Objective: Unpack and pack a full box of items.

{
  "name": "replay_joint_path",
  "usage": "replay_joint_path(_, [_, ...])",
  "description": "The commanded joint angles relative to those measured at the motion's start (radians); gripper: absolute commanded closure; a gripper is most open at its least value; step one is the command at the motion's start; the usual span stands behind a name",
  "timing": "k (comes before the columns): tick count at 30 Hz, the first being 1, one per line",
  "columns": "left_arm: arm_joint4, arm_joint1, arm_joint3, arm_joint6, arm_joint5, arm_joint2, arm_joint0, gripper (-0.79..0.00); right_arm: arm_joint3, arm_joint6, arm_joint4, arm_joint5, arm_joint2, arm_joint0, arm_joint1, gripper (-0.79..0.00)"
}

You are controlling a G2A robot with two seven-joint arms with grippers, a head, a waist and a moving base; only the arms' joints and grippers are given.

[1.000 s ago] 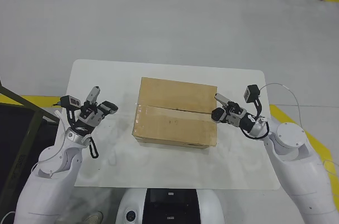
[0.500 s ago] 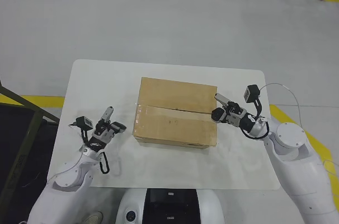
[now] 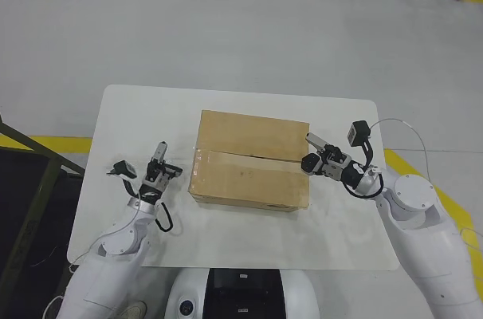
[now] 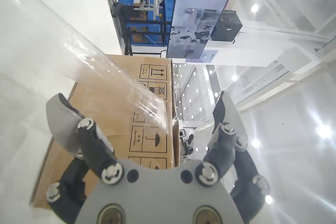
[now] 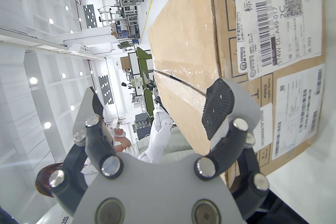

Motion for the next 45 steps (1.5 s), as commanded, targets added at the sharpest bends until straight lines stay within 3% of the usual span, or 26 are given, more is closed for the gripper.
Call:
replay_joint_path(1, [-0.002,-0.004,0.012,0.011,-0.001,0.006,-0.010,-0.708,0.000,0.000,0.000,0.000,0.000,0.000,0.000,-0.785])
replay_joint_path(3, [-0.005,-0.008,0.021,0.023,-0.003,0.009,-0.017,-0.665,0.000,0.000,0.000,0.000,0.000,0.000,0.000,-0.785])
replay_joint_path(7, [-0.004,-0.014,0.035,0.038,-0.006,0.008,-0.023,-0.656,0.000,0.000,0.000,0.000,0.000,0.000,0.000,-0.785])
replay_joint_path(9, [-0.007,-0.016,0.037,0.043,-0.012,0.006,-0.023,-0.563,0.000,0.000,0.000,0.000,0.000,0.000,0.000,-0.785])
replay_joint_path(16, [0.004,-0.024,0.044,0.067,-0.028,-0.009,-0.009,-0.499,0.000,0.000,0.000,0.000,0.000,0.000,0.000,-0.785])
replay_joint_path(23, [0.003,-0.030,0.053,0.076,-0.036,-0.034,0.006,-0.363,0.000,0.000,0.000,0.000,0.000,0.000,0.000,-0.785])
replay_joint_path(34, [-0.026,-0.042,0.097,0.068,-0.047,-0.056,0.000,-0.314,0.000,0.000,0.000,0.000,0.000,0.000,0.000,-0.785])
replay_joint_path(45, [-0.062,-0.050,0.132,0.058,-0.069,-0.100,0.005,-0.191,0.000,0.000,0.000,0.000,0.000,0.000,0.000,-0.785])
